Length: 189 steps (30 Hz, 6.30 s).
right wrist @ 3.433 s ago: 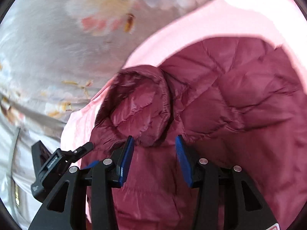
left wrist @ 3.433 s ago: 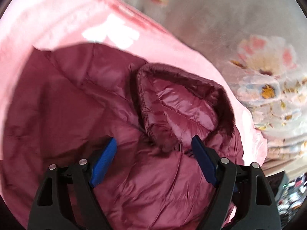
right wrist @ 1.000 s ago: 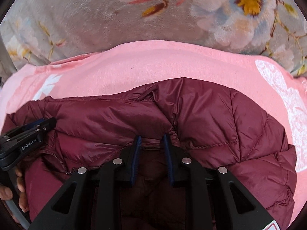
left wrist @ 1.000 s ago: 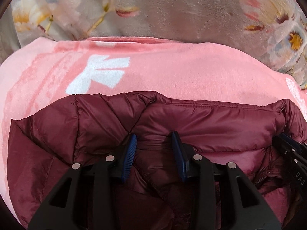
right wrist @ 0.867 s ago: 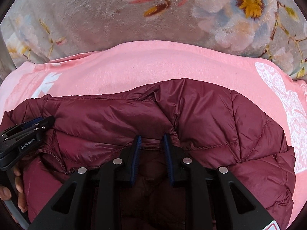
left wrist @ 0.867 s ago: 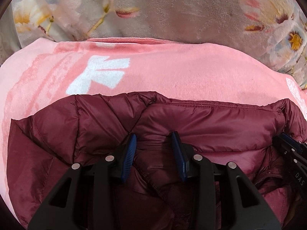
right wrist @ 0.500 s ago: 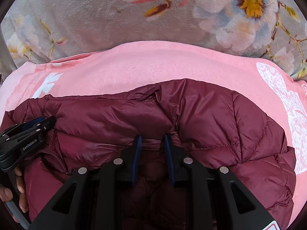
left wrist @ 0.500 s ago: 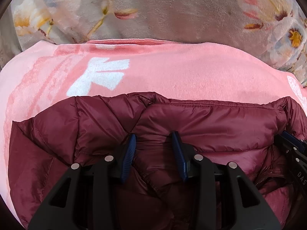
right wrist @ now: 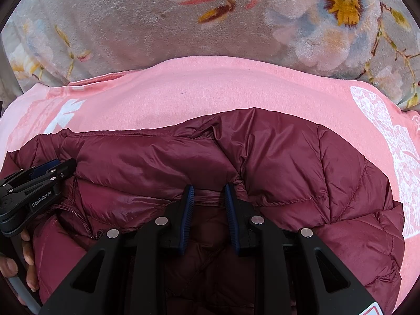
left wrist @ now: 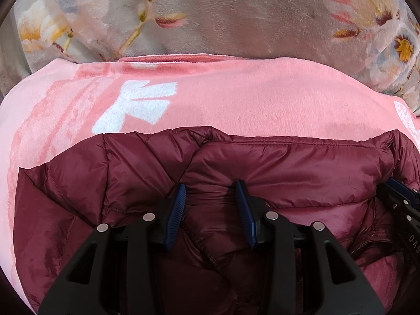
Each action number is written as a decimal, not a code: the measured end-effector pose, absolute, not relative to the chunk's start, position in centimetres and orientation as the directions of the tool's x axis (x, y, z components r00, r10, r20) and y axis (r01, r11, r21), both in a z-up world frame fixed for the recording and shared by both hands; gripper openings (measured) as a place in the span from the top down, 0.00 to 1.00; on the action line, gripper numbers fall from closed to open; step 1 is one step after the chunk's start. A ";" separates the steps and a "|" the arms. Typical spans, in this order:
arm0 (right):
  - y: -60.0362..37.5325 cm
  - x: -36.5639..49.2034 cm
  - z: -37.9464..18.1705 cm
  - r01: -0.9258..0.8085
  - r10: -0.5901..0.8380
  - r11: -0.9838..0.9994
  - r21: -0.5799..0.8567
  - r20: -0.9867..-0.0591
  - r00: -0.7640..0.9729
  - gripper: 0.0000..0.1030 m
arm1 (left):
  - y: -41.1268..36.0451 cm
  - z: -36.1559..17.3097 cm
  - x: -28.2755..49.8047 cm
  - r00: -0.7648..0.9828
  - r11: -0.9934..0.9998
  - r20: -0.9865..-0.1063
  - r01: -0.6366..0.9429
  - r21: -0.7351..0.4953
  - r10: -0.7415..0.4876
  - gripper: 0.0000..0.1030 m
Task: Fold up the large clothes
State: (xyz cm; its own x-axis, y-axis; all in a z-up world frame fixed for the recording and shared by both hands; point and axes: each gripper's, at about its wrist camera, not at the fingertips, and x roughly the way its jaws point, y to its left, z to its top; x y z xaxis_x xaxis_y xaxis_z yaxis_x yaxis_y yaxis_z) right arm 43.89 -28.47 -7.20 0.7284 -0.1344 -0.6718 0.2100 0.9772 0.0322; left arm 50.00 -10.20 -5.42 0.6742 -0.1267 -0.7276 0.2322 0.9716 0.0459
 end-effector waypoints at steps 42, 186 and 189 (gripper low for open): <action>-34.7 -2.0 -8.9 0.356 -0.094 0.901 0.249 -0.688 0.720 0.34 | 15.6 -6.8 20.0 0.461 0.959 -0.842 0.095 -0.267 -0.280 0.10; -32.1 19.9 -2.5 0.426 -0.233 0.892 0.150 -0.655 0.719 0.96 | -1.2 -3.1 30.6 0.710 0.978 -0.700 0.193 0.085 -0.079 0.12; -33.5 19.2 -4.8 0.447 -0.203 0.875 0.186 -0.697 0.688 0.96 | 2.5 -2.6 31.9 0.707 0.991 -0.706 0.113 0.073 -0.028 0.12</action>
State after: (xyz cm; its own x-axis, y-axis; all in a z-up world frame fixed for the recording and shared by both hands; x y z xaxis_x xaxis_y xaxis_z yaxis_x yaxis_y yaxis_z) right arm 19.15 -33.55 -4.75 0.6878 -0.2032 -0.6969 0.4472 0.8748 0.1863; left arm 31.91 2.53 -2.64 0.7074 -0.0282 -0.7062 0.1128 0.9909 0.0734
